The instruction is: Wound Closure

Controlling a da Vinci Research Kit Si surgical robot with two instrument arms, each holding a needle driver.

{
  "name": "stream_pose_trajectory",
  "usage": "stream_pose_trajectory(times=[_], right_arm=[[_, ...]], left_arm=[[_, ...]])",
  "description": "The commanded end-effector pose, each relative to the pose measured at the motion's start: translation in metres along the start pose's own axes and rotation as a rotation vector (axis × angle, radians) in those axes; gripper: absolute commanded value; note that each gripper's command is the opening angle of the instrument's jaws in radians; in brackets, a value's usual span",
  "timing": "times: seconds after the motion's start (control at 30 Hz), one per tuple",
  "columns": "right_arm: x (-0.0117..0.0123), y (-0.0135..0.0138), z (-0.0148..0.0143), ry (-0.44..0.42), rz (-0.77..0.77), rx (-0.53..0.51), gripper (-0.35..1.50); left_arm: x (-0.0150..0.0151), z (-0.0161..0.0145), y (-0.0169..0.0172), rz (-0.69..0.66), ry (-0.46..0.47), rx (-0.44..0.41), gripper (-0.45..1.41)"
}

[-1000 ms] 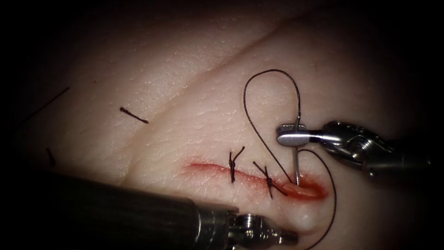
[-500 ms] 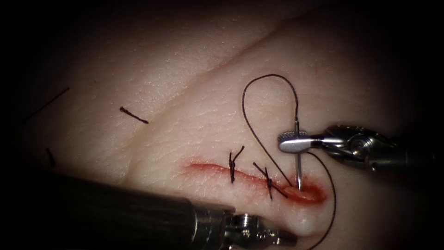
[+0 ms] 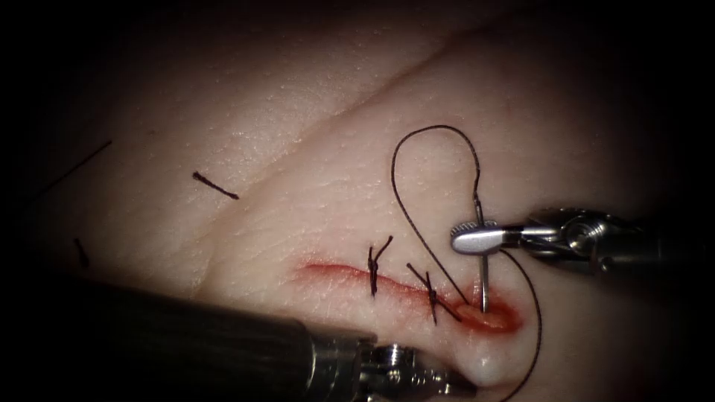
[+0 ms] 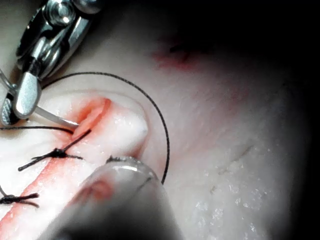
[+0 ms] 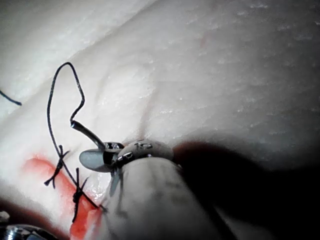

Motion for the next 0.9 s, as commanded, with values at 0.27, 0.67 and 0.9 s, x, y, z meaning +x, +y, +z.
stream_pose_trajectory(times=[0.27,0.67,0.9], right_arm=[[-0.0015,-0.0013,0.0011,0.021,0.018,0.051,-0.35],[-0.0024,-0.0028,0.0013,0.018,0.032,0.068,-0.35],[-0.0023,-0.0027,0.0012,0.017,0.038,0.069,-0.35]], left_arm=[[0.0000,0.0008,0.0000,-0.002,0.000,-0.001,0.04],[0.0005,0.0009,-0.0004,-0.005,0.002,-0.001,0.04],[0.0006,0.0007,-0.0005,-0.007,0.008,0.000,0.04]])
